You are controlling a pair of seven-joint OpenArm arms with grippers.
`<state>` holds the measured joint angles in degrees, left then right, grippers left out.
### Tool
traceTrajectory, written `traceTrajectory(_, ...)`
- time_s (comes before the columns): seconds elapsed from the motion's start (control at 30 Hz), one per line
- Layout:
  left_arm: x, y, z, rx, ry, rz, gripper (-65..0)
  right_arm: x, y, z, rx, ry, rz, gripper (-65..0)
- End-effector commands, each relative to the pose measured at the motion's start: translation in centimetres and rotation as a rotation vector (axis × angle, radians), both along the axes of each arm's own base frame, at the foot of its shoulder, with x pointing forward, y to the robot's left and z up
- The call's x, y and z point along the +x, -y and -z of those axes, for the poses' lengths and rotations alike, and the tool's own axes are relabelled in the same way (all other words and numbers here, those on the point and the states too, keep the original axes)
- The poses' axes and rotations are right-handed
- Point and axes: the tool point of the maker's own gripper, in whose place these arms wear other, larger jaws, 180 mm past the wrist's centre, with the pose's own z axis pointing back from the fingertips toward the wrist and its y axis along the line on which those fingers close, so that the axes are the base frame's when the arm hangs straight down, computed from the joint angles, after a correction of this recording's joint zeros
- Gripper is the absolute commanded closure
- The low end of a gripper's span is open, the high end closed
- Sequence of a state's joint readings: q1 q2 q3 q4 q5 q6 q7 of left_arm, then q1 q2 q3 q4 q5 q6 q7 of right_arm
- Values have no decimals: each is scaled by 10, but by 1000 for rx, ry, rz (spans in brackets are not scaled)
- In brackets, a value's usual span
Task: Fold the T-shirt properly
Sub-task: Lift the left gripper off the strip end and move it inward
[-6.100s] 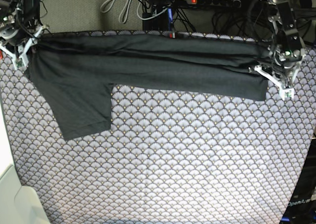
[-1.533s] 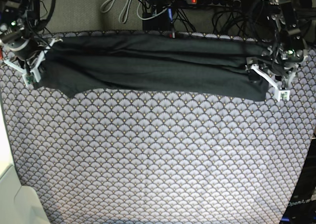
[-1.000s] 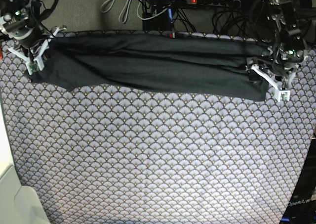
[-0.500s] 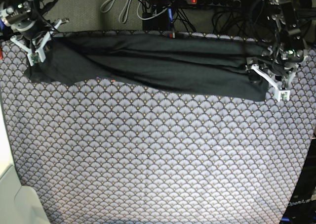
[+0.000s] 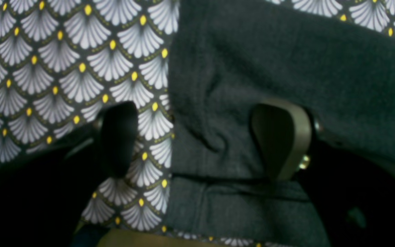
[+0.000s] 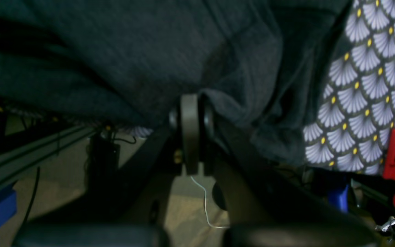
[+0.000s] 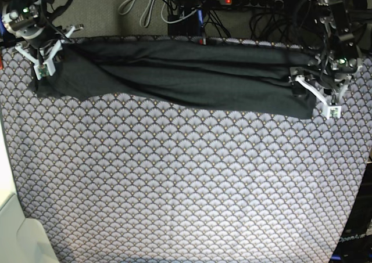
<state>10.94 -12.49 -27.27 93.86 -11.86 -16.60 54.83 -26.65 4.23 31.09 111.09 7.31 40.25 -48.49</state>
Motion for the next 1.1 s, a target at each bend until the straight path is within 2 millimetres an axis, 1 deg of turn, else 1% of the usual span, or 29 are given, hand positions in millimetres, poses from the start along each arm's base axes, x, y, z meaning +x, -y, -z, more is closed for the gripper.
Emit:
traceTrajectory(0.0, 8, 1, -10, 10, 37, 41, -544, 5, 3, -7, -11, 31, -5, 0)
traceTrajectory(0.07, 7, 7, -8, 9, 27, 98, -544, 5, 3, -7, -11, 31, -5, 0)
traceTrajectory(0.1, 5, 8, -4, 2, 13, 114, -544, 5, 3, -7, -11, 31, -5, 0)
traceTrajectory(0.27, -6, 8, 19, -30, -46, 108, -544, 5, 3, -7, -11, 31, -5, 0)
traceTrajectory(0.33, -9, 8, 24, -41, -61, 102, -543, 5, 3, -7, -11, 31, -5, 0)
traceTrajectory(0.57, -7, 24, 25, -121, -39, 99, -543, 6, 3, -8, -10, 32, -6, 0)
traceTrajectory(0.73, -8, 30, 27, -146, -37, 96, -539, 6, 3, -8, -11, 31, -6, 0)
traceTrajectory(0.8, -8, 34, 28, -157, -37, 94, -523, 6, 3, -8, -11, 31, -6, 0)
traceTrajectory(0.87, -8, 37, 29, -163, -36, 95, -454, 6, 3, -7, -12, 30, -6, 0)
traceTrajectory(0.9, -8, 37, 29, -163, -36, 95, -400, 6, 3, -7, -12, 30, -6, 0)
traceTrajectory(0.97, -8, 37, 29, -165, -38, 95, -249, 6, 3, -7, -12, 30, -6, 0)
traceTrajectory(1.03, -8, 37, 29, -163, -38, 95, -68, 6, 3, -7, -12, 30, -6, 0)
traceTrajectory(1.07, -8, 36, 29, -158, -39, 94, 0, 6, 3, -7, -12, 30, -6, 0)
